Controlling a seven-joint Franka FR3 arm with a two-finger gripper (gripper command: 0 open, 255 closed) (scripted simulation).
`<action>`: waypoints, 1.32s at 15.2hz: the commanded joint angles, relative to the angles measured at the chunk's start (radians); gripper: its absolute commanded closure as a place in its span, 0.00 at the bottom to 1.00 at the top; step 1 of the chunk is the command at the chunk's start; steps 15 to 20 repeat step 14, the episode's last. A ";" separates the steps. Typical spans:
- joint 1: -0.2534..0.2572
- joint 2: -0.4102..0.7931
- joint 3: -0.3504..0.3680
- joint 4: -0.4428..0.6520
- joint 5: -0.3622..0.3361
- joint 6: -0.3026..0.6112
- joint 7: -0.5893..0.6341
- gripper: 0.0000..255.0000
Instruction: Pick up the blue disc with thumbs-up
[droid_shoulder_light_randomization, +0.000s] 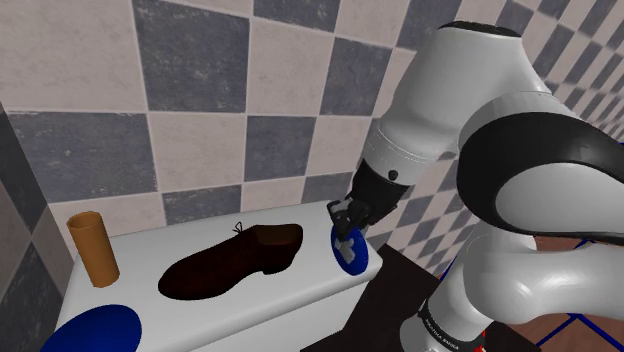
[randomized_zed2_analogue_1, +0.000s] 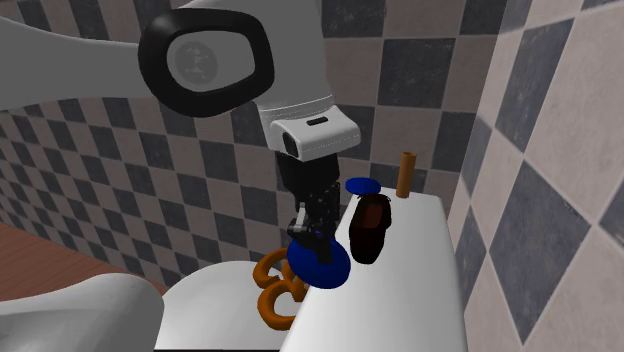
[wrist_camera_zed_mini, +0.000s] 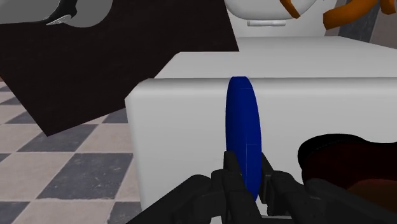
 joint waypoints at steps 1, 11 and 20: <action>-0.008 0.005 -0.011 0.025 -0.011 -0.020 -0.002 1.00; -0.038 0.034 -0.062 0.165 -0.061 -0.129 -0.008 1.00; -0.041 0.038 -0.068 0.182 -0.066 -0.141 -0.008 1.00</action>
